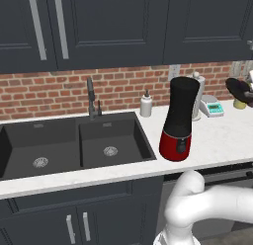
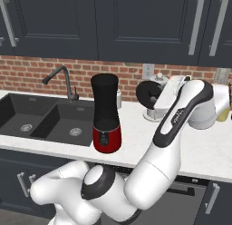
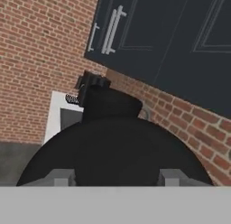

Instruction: Close the lid blender by securely placing the lid on top.

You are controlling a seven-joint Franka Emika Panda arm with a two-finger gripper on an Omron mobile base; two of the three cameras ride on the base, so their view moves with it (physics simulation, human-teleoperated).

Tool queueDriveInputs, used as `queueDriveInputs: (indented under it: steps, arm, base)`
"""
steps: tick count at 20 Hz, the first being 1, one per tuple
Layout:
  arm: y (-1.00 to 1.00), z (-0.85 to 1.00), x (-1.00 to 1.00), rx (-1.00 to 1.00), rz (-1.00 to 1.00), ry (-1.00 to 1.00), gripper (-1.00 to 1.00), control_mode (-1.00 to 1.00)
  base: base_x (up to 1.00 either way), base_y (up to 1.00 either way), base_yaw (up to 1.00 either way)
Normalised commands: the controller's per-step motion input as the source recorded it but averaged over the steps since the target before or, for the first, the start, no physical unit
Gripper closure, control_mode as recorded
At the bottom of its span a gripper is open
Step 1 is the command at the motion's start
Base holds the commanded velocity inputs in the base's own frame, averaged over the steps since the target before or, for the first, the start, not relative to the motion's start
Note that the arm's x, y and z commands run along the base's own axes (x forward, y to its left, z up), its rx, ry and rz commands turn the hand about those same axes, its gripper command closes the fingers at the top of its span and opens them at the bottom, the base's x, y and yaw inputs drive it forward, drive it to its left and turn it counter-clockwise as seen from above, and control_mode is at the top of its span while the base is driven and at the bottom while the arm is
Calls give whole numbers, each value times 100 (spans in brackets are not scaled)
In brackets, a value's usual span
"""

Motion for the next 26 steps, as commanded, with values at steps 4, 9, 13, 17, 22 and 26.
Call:
queueDriveInputs:
  steps: [4,9,13,17,22,26]
  arm:
    - [51,72,27,0,0,3,100,-100]
    - [64,26,39,-5,0,4,100,-100]
    - [59,0,20,-8,0,0,100,-100]
    - [61,0,24,-7,0,0,100,-100]
    - [63,0,20,-8,0,0,100,-100]
    - [64,0,9,-8,0,0,100,-100]
  base:
    - [0,0,0]
    - [0,0,0]
    - [0,0,0]
    - [0,0,0]
    - [0,0,0]
    - [0,0,0]
